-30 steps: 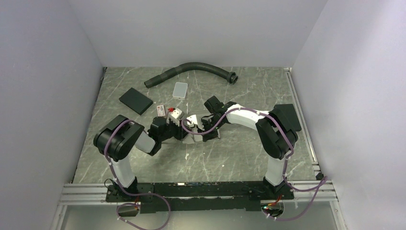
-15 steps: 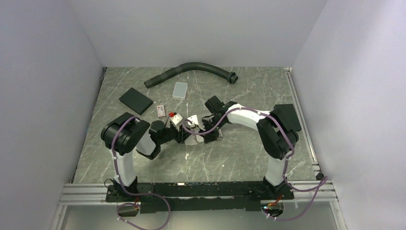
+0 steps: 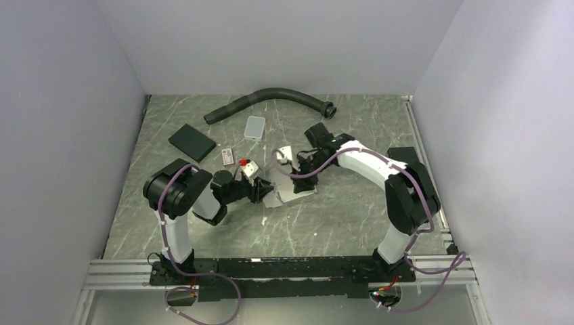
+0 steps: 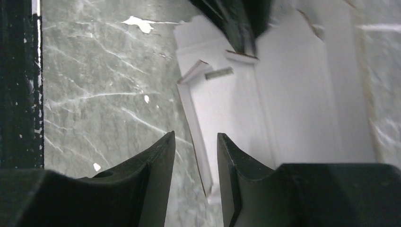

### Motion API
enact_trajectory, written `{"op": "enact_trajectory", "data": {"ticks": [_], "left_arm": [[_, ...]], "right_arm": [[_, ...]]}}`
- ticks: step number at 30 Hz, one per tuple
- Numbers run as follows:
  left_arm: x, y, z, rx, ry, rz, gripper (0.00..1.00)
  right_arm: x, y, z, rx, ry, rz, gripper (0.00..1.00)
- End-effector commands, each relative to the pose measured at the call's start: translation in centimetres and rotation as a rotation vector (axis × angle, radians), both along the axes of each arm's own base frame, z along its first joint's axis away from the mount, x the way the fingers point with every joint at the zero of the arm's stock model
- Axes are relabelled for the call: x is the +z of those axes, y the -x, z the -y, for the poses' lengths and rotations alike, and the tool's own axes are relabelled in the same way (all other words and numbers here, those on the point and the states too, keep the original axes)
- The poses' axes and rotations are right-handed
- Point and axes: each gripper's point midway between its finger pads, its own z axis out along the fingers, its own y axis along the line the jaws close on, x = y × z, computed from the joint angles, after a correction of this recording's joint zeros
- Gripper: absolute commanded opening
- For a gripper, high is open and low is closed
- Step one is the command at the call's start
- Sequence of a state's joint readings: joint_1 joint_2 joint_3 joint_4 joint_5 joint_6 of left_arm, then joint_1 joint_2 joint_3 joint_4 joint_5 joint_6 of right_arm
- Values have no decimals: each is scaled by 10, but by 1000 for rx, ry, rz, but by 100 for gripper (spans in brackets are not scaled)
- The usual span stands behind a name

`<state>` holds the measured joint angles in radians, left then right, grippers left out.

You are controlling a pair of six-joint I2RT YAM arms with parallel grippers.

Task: Fold the paper box
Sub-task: Fold the paper box at the center of the board.

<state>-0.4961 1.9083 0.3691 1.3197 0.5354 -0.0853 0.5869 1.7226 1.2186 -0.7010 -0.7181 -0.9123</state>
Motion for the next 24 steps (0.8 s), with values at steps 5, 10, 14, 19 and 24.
{"op": "enact_trajectory", "data": {"ticks": [5, 10, 14, 19, 24], "left_arm": [[16, -3, 7, -47, 23, 85, 33], [18, -2, 7, -46, 32, 86, 33], [22, -1, 8, -45, 38, 86, 33], [20, 0, 8, -47, 36, 83, 33], [23, 1, 9, -49, 46, 88, 33]], "right_arm": [[30, -52, 60, -506, -124, -28, 45], [10, -75, 79, -750, -116, -47, 61], [-14, -74, 79, -794, -65, -138, 100], [-30, -75, 80, -798, -15, -145, 100], [-35, -77, 75, -809, 3, -125, 97]]}}
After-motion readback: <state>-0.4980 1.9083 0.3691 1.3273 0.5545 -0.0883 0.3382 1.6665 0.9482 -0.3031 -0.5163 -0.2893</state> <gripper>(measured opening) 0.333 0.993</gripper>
